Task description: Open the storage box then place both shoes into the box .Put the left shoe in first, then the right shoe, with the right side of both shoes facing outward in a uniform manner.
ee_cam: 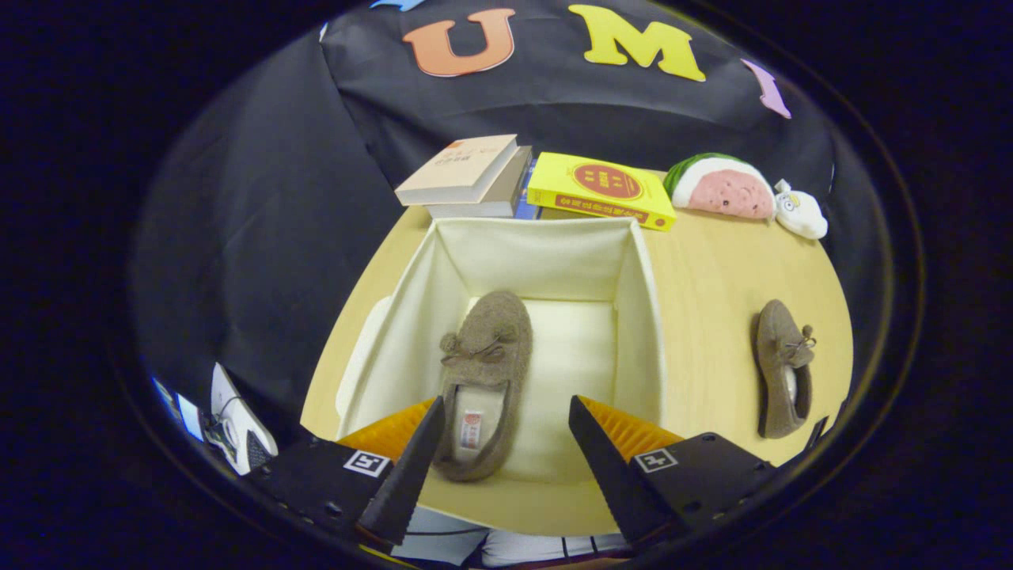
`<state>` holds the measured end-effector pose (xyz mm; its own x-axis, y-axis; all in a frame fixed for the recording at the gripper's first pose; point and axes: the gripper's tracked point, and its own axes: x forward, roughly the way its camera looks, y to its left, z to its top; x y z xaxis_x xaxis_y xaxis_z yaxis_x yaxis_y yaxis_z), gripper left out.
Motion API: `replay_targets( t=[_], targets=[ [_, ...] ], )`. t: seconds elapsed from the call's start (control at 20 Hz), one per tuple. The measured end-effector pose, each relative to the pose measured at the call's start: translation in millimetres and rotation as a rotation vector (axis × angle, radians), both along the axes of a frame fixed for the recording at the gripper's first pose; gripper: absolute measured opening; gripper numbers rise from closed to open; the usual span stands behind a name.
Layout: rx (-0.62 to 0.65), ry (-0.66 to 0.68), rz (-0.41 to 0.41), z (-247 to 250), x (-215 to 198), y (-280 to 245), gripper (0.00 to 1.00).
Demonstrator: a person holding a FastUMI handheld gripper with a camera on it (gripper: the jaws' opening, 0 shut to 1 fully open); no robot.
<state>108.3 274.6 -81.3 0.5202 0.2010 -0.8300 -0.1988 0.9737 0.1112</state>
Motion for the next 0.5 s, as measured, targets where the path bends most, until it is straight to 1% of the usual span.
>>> replay_targets(
  t=[0.1, 0.2, 0.3, 0.5],
  targets=[
    [-0.040, -0.025, -0.006, 18, -9, -24, 0.96],
    [-0.021, -0.046, 0.005, 32, -16, -37, 0.97],
    [-0.024, -0.046, -0.013, 41, -22, -66, 0.96],
    [-0.007, -0.057, -0.055, 48, -16, -126, 0.97]
  ],
)
